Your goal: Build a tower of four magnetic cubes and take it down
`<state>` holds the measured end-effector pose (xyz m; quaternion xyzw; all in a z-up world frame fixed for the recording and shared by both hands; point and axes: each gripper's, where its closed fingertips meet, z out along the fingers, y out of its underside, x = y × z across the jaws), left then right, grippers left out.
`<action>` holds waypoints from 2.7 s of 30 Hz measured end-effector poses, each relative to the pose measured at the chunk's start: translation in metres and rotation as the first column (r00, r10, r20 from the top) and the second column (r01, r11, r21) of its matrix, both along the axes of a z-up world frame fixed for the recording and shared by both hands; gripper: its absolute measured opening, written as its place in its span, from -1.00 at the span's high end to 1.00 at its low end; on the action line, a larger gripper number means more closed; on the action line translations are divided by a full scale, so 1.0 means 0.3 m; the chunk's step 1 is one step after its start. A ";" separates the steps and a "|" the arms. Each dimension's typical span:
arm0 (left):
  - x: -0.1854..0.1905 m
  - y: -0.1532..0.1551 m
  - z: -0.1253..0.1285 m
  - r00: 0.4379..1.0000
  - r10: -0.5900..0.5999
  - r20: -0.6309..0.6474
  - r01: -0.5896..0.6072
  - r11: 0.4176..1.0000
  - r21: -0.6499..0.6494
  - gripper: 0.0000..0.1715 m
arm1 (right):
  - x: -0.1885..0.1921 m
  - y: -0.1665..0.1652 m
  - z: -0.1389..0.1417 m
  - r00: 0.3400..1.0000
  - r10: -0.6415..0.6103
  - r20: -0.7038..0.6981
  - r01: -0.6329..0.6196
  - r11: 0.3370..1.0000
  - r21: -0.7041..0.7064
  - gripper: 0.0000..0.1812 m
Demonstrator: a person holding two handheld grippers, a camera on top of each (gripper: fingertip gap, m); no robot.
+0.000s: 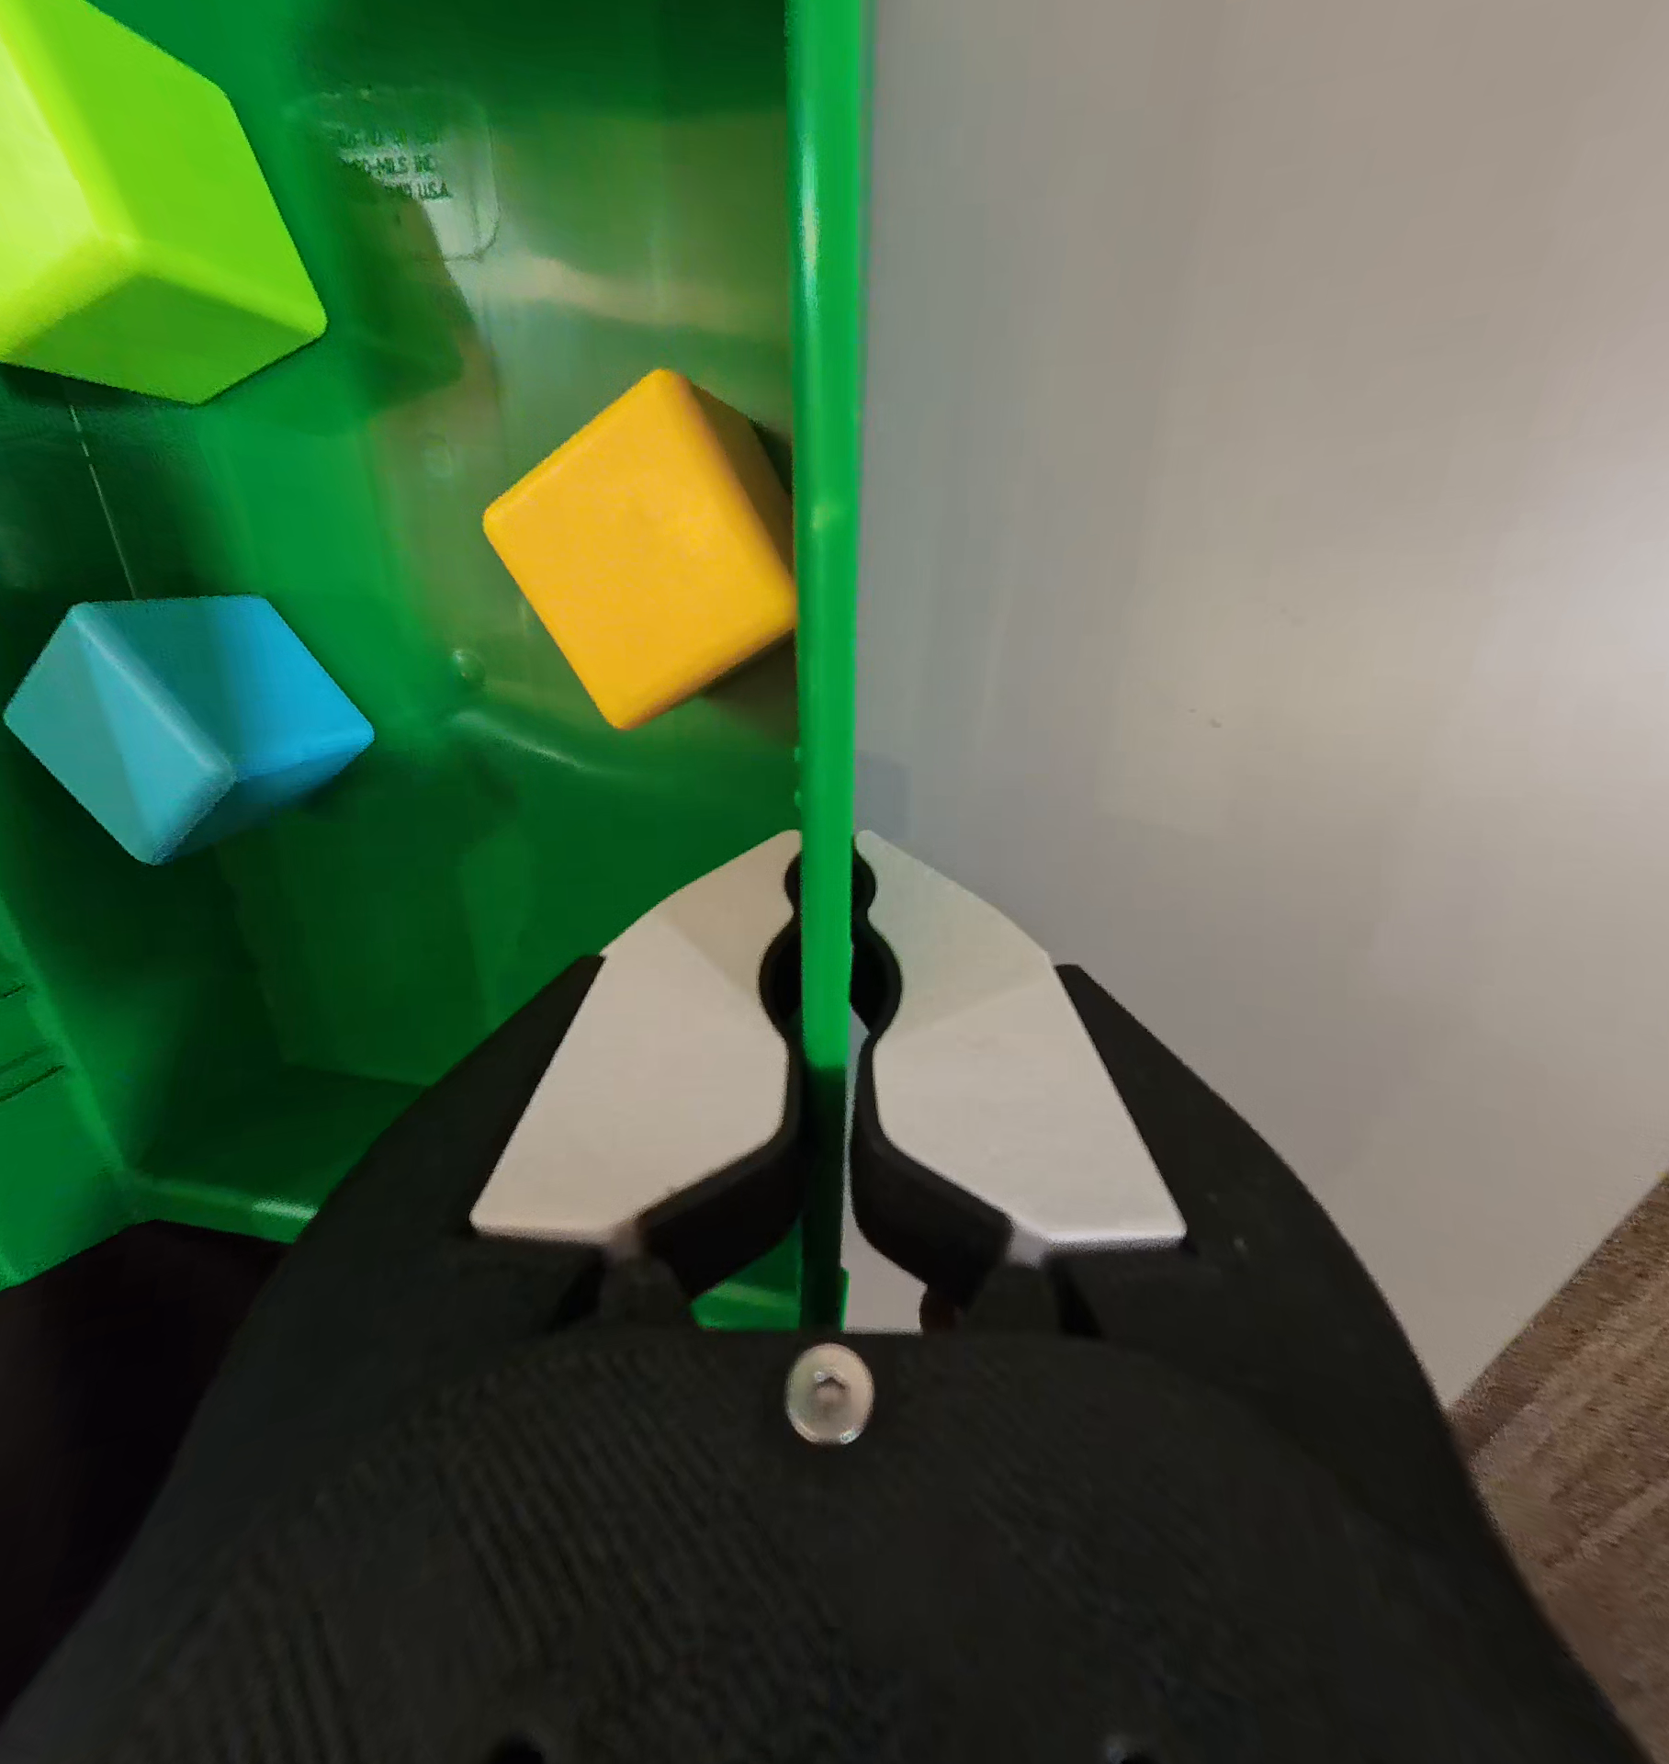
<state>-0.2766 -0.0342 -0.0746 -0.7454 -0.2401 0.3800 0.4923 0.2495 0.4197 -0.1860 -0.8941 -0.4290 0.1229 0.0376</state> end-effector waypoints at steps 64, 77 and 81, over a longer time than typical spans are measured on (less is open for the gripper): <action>-0.044 -0.348 0.486 0.989 -0.139 -0.040 0.140 0.990 0.015 0.93 | -1.859 -1.428 0.413 0.807 0.278 -0.521 -0.289 0.955 0.062 0.49; 0.795 0.303 0.362 0.630 -0.775 0.052 0.777 0.629 -0.027 0.93 | -0.732 -0.812 0.312 0.538 -0.030 -0.842 -0.081 0.993 -0.088 0.36; 1.001 0.535 0.189 0.515 -0.836 0.190 0.851 0.526 0.007 0.93 | -0.380 -0.559 0.263 0.458 -0.150 -0.876 0.188 0.980 -0.069 0.35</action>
